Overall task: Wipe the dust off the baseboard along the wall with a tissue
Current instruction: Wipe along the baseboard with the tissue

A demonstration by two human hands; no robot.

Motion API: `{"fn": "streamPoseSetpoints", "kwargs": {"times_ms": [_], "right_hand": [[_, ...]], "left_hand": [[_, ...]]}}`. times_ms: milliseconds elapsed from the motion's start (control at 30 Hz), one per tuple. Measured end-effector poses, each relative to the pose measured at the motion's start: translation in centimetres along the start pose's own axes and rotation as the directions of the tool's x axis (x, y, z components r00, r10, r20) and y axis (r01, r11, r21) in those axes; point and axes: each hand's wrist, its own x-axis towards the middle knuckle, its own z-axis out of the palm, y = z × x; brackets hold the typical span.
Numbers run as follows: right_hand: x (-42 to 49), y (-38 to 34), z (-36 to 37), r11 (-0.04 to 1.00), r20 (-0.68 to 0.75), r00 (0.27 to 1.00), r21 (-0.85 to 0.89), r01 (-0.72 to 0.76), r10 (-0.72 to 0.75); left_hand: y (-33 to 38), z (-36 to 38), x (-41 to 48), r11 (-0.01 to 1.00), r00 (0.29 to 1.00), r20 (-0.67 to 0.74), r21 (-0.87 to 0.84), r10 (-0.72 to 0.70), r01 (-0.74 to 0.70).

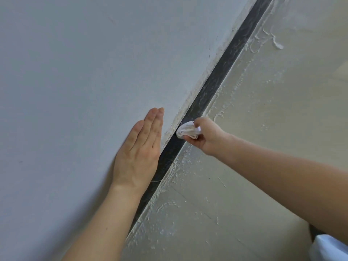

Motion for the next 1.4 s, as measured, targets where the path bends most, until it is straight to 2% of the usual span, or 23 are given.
{"fn": "streamPoseSetpoints", "kwargs": {"times_ms": [67,133,200,300,367,467,533,633,700,767,833,900,1000,1100,1167,1267,1400], "right_hand": [[0.1,-1.3,-0.8,0.990,-0.016,0.996,0.115,0.087,-0.086],[0.4,-1.4,-1.4,0.987,-0.072,0.990,0.101,0.126,-0.119],[0.3,0.3,-1.7,0.997,-0.088,0.994,-0.048,0.059,-0.063],[-0.4,4.9,-1.5,0.963,0.001,0.991,-0.235,-0.133,0.137],[-1.0,7.0,-0.6,0.950,0.053,0.975,-0.244,-0.197,0.216],[-0.6,6.5,0.5,0.958,0.046,0.974,-0.198,-0.207,0.220],[0.2,4.5,0.6,0.968,0.024,0.988,-0.204,-0.143,0.151],[1.7,1.1,0.0,0.968,0.017,1.000,-0.250,0.027,-0.024],[2.4,-1.3,-0.8,0.970,-0.010,0.994,-0.222,0.101,-0.106],[2.9,-3.2,-1.6,0.973,-0.043,0.981,-0.143,0.183,-0.191],[3.0,-4.6,-2.4,0.962,-0.094,0.958,0.015,0.274,-0.272],[2.5,-4.7,-3.2,0.941,-0.163,0.939,0.109,0.322,-0.302],[1.2,-1.8,-3.5,0.980,-0.174,0.967,0.039,0.194,-0.184],[-0.3,2.8,-2.5,0.991,-0.039,0.998,-0.123,-0.058,0.054],[-0.9,4.3,-1.3,0.979,0.057,0.988,-0.153,-0.133,0.143],[-1.5,2.5,0.3,0.992,0.159,0.983,-0.105,-0.076,0.092],[-1.4,-2.7,0.5,1.000,0.107,0.994,-0.013,0.025,-0.023]], "left_hand": [[-0.1,-0.1,0.0,1.000,1.000,0.001,-0.005,-0.002,0.002],[-0.1,-0.2,0.0,1.000,1.000,0.006,0.000,0.005,-0.005],[-0.1,-0.2,0.0,1.000,1.000,0.002,0.015,0.008,-0.008],[0.0,-0.1,-0.1,1.000,1.000,0.006,0.022,0.008,-0.008],[0.0,-0.1,-0.1,0.999,1.000,0.003,0.035,0.014,-0.014],[0.0,0.0,-0.1,0.999,1.000,0.001,0.047,0.019,-0.019],[0.0,0.0,-0.1,0.999,1.000,0.007,0.040,0.016,-0.016],[0.0,0.0,-0.2,1.000,1.000,0.008,0.022,0.010,-0.010],[0.1,0.1,-0.2,1.000,1.000,0.012,0.013,0.002,-0.002],[0.1,0.2,-0.1,1.000,1.000,0.015,0.004,-0.004,0.004],[0.1,0.3,-0.1,1.000,1.000,0.014,0.007,-0.005,0.005],[0.1,0.3,-0.1,1.000,1.000,0.018,0.012,-0.007,0.007],[0.1,0.2,-0.1,1.000,0.999,0.030,0.017,-0.013,0.013],[0.2,0.2,-0.1,1.000,1.000,0.027,0.027,-0.011,0.010],[0.1,0.2,-0.1,0.999,1.000,0.024,0.049,0.006,-0.007],[0.1,0.1,-0.1,0.998,1.000,0.021,0.062,0.005,-0.006],[0.3,0.1,0.0,0.999,0.999,0.026,0.019,-0.031,0.031]]}}
